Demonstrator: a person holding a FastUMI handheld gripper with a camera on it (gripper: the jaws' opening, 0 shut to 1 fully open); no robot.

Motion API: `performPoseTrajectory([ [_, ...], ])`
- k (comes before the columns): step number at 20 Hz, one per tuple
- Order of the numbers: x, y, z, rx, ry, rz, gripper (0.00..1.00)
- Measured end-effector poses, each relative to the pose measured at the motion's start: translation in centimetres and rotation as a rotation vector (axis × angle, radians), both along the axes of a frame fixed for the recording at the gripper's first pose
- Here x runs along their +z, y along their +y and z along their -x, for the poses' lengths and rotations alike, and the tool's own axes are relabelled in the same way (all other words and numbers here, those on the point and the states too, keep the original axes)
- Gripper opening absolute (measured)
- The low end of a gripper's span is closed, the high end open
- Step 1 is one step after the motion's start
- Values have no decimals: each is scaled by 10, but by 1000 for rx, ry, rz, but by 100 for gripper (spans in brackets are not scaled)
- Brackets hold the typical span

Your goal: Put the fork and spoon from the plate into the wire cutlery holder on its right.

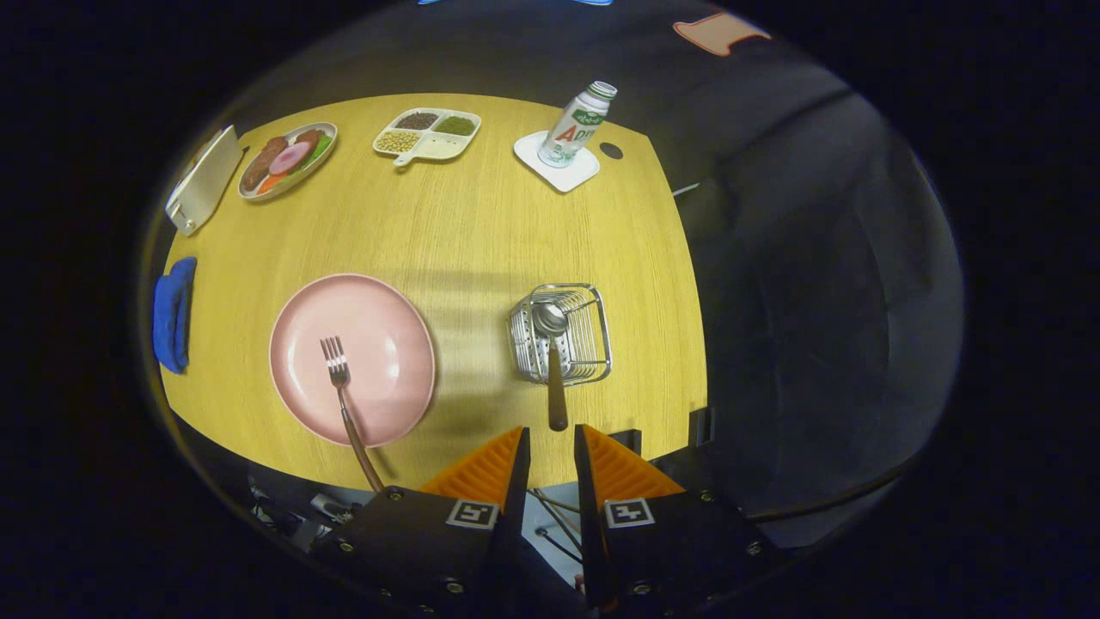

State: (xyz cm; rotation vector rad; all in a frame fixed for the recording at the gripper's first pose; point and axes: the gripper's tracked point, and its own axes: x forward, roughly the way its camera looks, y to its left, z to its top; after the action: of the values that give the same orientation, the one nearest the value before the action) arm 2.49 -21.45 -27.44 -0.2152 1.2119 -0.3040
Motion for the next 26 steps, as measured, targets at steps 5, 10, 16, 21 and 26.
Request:
performPoseTrajectory([
  [5,-18,49,7,82,13,-33,30],
  [10,-47,90,23,163,67,-56,31],
  [16,-80,119,37,199,115,-98,30],
  [21,-105,135,47,211,156,-139,31],
  [26,-131,146,50,238,190,-163,30],
])
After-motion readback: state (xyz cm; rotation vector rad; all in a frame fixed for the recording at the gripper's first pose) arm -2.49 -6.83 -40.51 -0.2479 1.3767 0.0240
